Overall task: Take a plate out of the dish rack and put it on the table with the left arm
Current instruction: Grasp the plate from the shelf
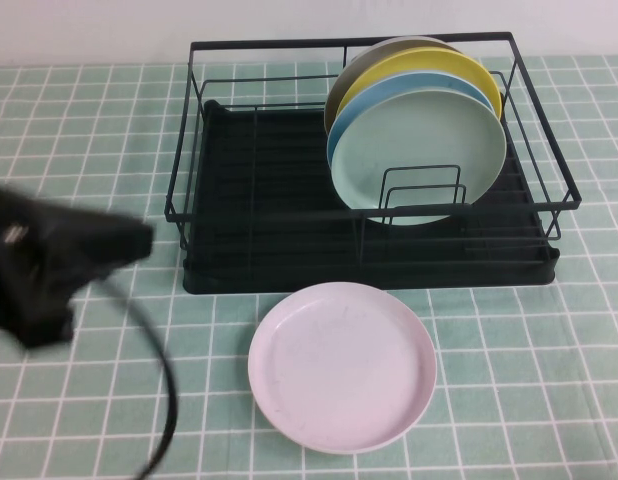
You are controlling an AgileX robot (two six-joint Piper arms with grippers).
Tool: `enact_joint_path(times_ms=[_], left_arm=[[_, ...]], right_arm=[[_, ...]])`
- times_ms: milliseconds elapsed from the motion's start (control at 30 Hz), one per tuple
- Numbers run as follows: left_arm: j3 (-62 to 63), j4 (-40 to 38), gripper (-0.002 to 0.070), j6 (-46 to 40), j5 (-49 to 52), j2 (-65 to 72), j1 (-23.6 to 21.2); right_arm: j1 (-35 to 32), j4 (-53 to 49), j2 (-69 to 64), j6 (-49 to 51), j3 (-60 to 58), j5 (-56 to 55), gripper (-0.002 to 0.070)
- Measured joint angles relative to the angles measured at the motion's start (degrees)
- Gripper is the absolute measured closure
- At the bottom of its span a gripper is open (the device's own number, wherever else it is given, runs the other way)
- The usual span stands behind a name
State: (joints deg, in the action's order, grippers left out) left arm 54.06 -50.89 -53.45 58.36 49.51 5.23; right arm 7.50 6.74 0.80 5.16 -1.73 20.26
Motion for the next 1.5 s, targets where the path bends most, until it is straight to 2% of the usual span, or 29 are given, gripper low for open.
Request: enact_joint_path(times_ms=[67,167,300,400,567,767,967,1300,1500], left_arm=[[5.1,-0.6,0.0679,-4.7,2.5,7.4,0.6],[13.2,0.5,0.0679,-8.0,2.9,18.2,3.7],[26.4,4.9,0.0679,-8.7,3.8,32.6,10.1],[36.7,5.8,0.0679,-7.2,6.5,42.6,13.2],[56.2,5.3,0.0679,-3.8,11.3,59.2,14.0],[72.8,15.1,0.0679,-0.2,11.9,70.7,16.1],[75.5,17.9,0.0679,-0.9,12.4,72.4,17.8],[75.5,18.1,0.0679,-5.3,9.1,73.3,18.2],[75.8,19.8,0.0679,-9.5,8.6,74.8,21.5]], right_arm=[[0.0,0.0,0.0,0.0,0.0,0.0,0.0694],[0.0,0.0,0.0,0.0,0.0,0.0,0.0694],[0.0,0.0,0.0,0.0,0.0,0.0,0.0694],[0.0,0.0,0.0,0.0,0.0,0.0,0.0694],[0.0,0.0,0.0,0.0,0.0,0.0,0.0694],[0.0,0.0,0.0,0.0,0.0,0.0,0.0694],[0.0,0.0,0.0,0.0,0.0,0.0,0.0694],[0.0,0.0,0.0,0.0,0.0,0.0,0.0694],[0.0,0.0,0.0,0.0,0.0,0.0,0.0694]])
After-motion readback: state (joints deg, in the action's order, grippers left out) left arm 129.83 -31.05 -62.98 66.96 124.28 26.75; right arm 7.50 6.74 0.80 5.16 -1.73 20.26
